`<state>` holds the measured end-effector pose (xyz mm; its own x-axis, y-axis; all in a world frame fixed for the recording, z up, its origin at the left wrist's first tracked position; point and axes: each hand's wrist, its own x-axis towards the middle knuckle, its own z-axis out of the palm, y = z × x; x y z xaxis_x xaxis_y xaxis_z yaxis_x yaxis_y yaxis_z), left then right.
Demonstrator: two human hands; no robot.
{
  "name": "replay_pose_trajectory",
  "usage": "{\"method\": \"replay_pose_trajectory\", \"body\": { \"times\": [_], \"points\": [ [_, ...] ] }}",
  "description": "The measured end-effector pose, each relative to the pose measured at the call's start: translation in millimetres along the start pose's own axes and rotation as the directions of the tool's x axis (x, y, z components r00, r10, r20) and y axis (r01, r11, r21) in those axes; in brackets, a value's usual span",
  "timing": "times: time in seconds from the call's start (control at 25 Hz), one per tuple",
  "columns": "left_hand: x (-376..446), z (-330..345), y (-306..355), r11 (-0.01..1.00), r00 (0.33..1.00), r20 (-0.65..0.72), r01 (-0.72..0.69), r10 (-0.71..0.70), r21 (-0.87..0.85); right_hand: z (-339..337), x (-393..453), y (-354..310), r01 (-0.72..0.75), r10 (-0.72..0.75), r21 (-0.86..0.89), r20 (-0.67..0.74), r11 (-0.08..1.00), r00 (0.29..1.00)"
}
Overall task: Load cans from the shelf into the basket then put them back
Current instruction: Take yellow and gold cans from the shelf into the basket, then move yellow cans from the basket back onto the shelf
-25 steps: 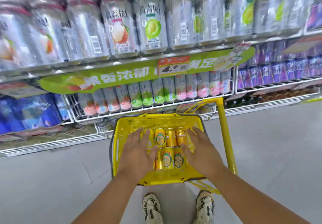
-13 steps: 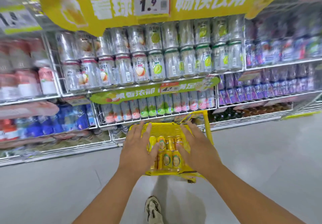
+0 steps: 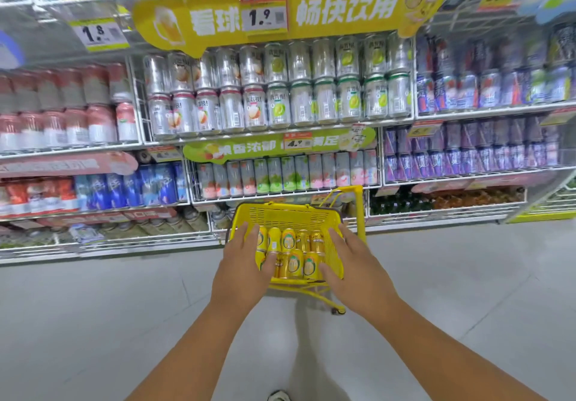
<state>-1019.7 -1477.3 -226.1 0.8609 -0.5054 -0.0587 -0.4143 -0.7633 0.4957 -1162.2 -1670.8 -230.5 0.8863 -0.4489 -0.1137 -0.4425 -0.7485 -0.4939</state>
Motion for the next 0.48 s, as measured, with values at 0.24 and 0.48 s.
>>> {"method": "replay_pose_trajectory", "body": {
  "times": [0.24,0.48],
  "points": [
    [20,12,-21,0.995,0.999,0.038,0.039,-0.036,-0.088,27,20,-10,-0.077,0.075,0.066,0.027,0.995,0.997],
    [50,32,-41,0.995,0.993,0.116,0.03,-0.018,-0.1,44,40,-12,-0.17,0.168,0.071,0.039,0.983,0.985]
  ]
}}
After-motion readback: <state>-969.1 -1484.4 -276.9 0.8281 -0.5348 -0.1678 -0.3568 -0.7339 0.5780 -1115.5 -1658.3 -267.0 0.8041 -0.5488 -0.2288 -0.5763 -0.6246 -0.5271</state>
